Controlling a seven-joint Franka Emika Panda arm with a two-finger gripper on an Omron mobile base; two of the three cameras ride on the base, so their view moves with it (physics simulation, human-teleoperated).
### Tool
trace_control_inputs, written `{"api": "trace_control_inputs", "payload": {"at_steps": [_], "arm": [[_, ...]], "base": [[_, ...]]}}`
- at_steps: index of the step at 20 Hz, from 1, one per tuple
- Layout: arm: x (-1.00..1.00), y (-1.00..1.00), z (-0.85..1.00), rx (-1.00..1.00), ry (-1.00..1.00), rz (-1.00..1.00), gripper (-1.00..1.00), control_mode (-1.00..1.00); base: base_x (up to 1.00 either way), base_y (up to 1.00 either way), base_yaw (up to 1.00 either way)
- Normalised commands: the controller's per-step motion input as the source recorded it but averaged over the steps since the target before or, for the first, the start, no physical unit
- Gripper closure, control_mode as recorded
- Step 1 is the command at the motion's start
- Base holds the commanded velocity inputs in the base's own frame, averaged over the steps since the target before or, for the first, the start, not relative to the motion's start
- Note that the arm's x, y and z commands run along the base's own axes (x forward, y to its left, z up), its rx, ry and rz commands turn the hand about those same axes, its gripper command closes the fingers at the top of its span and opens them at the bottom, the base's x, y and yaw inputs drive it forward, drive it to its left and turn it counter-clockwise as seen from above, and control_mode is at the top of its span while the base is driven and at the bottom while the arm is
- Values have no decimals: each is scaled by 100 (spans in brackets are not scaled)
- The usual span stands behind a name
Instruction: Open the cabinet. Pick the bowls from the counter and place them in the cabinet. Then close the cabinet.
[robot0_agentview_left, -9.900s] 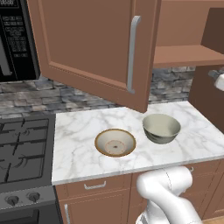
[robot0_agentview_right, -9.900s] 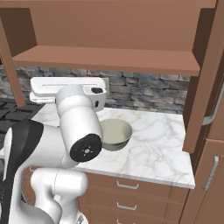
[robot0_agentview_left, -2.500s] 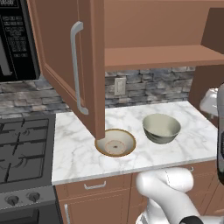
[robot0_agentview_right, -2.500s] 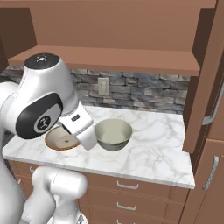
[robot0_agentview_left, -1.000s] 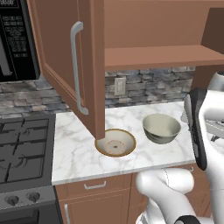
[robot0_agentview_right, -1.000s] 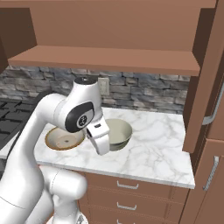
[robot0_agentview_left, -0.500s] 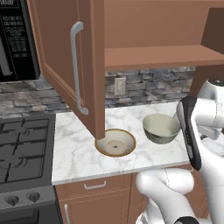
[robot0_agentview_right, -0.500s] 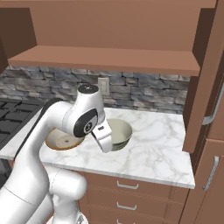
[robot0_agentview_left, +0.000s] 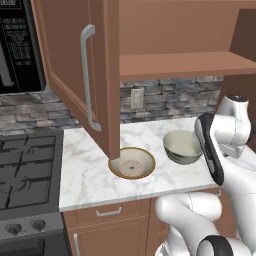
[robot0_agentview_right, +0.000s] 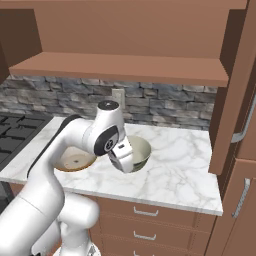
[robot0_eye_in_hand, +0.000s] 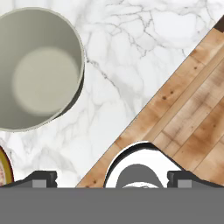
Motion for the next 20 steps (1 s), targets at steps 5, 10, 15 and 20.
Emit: {"api": "trace_control_inputs", "payload": {"at_steps": [5, 10, 15, 20], "arm": [[37, -9, -28, 0, 0, 0, -100, -100], [31, -19, -31, 0, -2, 0, -100, -100], [29, -18, -28, 0, -1, 0, -100, -100], [41, -5, -16, 0, -2, 0, -100, -100]], "base": [[0, 0, 0], [0, 0, 0], [0, 0, 0], [0, 0, 0]]}}
